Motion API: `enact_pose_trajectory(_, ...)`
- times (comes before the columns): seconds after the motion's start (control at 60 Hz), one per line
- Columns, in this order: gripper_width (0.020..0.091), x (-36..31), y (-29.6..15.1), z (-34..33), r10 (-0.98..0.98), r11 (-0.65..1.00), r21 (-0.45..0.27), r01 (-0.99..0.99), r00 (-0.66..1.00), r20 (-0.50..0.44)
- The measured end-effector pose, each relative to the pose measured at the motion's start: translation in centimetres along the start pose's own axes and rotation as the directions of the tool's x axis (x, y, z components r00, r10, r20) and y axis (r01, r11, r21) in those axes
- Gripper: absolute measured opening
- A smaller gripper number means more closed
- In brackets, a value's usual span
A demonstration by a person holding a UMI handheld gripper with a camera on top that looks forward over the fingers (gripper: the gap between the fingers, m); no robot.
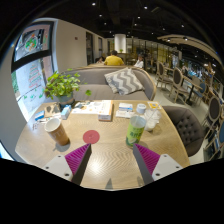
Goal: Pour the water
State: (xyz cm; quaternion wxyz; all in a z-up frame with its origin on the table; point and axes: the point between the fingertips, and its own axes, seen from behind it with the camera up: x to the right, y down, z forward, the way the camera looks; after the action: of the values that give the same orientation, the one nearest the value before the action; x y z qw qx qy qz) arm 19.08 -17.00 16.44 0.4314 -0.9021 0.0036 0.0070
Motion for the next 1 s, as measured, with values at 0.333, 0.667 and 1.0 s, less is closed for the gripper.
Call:
enact_pose_trajectory(0.333, 0.0857, 9.0, -0.3, 12.3, -0.017, 0.996, 0.083, 0.017, 1.0, 0.005)
enact_pose_trajectory(0.667, 0.0617, 9.1, -1.9, 18.4, -0.056, 0.986, 0.157, 0.05, 0.998, 0.037)
enact_pose_trajectory(1.0, 0.0395, 9.0, -2.1, 18.7, -0.038, 0.986, 0.16, 0.037, 0.999, 0.005)
